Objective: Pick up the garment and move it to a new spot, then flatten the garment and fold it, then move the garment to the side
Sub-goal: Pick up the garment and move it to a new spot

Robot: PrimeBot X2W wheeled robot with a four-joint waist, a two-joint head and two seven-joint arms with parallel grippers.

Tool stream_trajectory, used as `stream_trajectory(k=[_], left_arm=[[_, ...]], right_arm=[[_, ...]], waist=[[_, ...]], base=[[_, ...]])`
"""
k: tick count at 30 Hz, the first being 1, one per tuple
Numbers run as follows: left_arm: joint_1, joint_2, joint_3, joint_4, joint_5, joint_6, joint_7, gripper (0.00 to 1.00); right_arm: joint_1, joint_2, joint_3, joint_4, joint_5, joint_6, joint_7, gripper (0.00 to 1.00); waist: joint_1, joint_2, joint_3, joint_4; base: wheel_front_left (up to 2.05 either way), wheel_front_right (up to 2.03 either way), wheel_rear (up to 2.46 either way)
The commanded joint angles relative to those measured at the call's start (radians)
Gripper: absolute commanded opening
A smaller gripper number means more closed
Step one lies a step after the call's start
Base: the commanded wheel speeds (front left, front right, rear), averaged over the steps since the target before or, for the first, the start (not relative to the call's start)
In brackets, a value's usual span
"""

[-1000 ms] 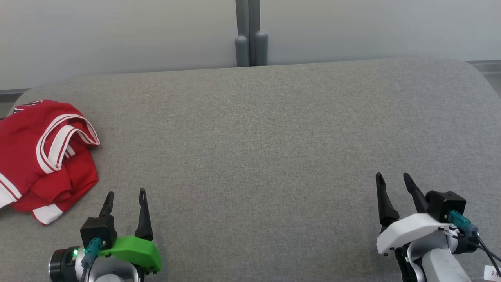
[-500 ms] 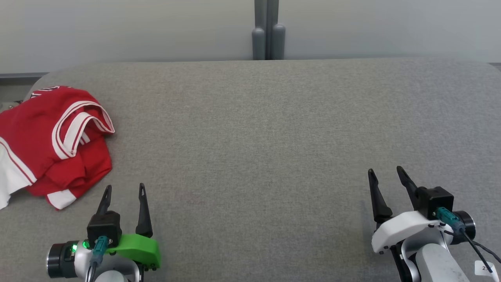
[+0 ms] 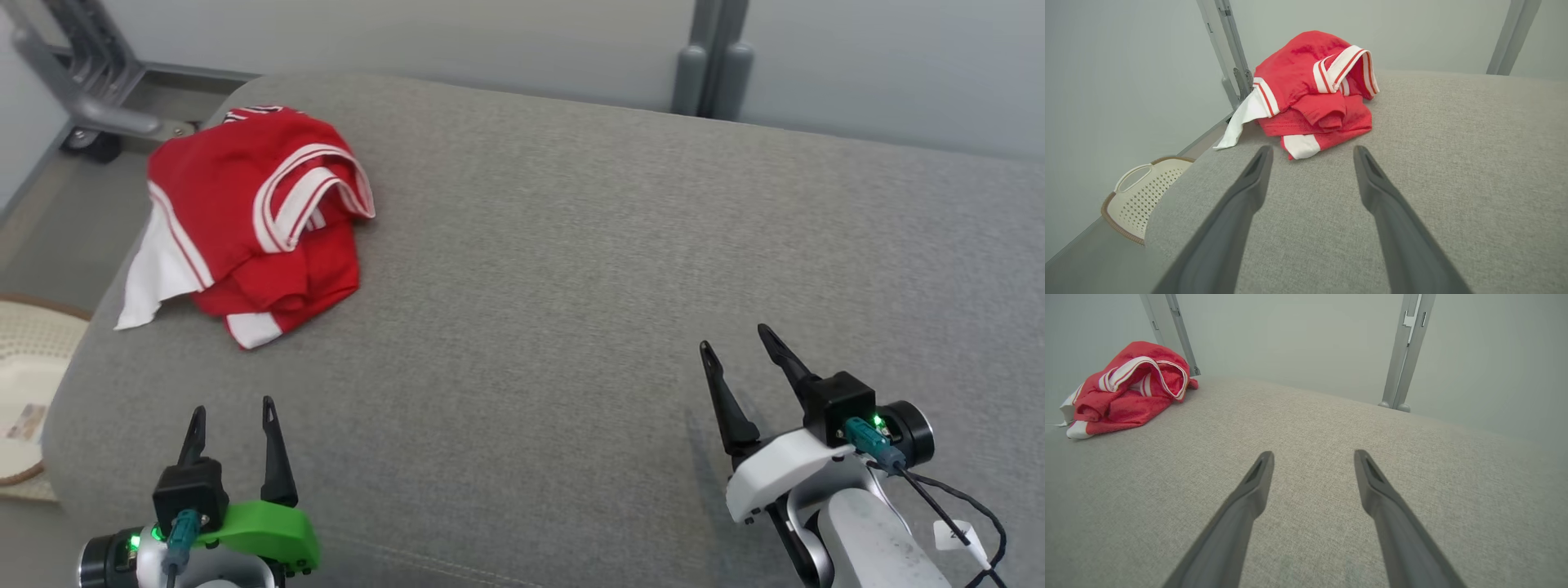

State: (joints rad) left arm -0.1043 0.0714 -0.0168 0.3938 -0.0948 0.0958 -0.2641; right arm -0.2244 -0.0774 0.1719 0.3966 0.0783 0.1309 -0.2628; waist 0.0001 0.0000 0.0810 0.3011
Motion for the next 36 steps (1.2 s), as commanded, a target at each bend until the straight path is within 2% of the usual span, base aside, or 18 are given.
stream_trajectory(k=[1, 7, 14, 20, 26, 29, 36], left_arm=[[0.016, -0.005, 0.008, -0.001, -0.009, -0.008, -0.001, 1.00], [0.042, -0.016, 0.055, 0.011, -0.054, -0.035, -0.001, 1.00], [0.045, -0.021, 0.092, 0.028, -0.089, -0.064, 0.000, 1.00], [-0.015, -0.021, 0.087, 0.054, -0.122, -0.094, -0.001, 1.00], [-0.099, -0.020, 0.109, 0.066, -0.099, -0.121, -0.001, 1.00], [-0.174, -0.001, 0.136, 0.090, -0.089, -0.143, 0.000, 1.00], [-0.384, 0.097, 0.168, 0.154, -0.063, -0.186, 0.000, 1.00]], right_arm=[[-0.011, -0.007, 0.006, 0.004, 0.010, 0.000, -0.003, 1.00], [-0.040, -0.017, 0.066, 0.022, 0.017, 0.000, -0.003, 1.00], [-0.059, -0.027, 0.097, 0.030, 0.024, 0.000, -0.003, 1.00], [-0.073, -0.058, 0.091, 0.026, 0.027, 0.000, -0.003, 1.00], [-0.089, -0.085, 0.083, 0.004, 0.021, 0.000, -0.003, 1.00], [-0.101, -0.102, 0.063, -0.015, 0.025, 0.000, -0.003, 1.00], [-0.130, -0.143, 0.034, -0.064, 0.021, 0.000, -0.003, 1.00]], waist=[[-0.0001, 0.0000, 0.017, 0.119], [-0.0001, 0.0000, 0.024, 0.201], [-0.0001, 0.0000, 0.039, 0.207], [-0.0001, 0.0000, 0.091, 0.159], [-0.0001, 0.0000, 0.157, 0.096], [-0.0001, 0.0000, 0.200, 0.057], [-0.0001, 0.0000, 0.296, -0.029]], base=[[0.00, 0.00, 0.00], [0.00, 0.00, 0.00], [0.00, 0.00, 0.00], [0.00, 0.00, 0.00], [0.00, 0.00, 0.00], [0.00, 0.00, 0.00], [0.00, 0.00, 0.00]])
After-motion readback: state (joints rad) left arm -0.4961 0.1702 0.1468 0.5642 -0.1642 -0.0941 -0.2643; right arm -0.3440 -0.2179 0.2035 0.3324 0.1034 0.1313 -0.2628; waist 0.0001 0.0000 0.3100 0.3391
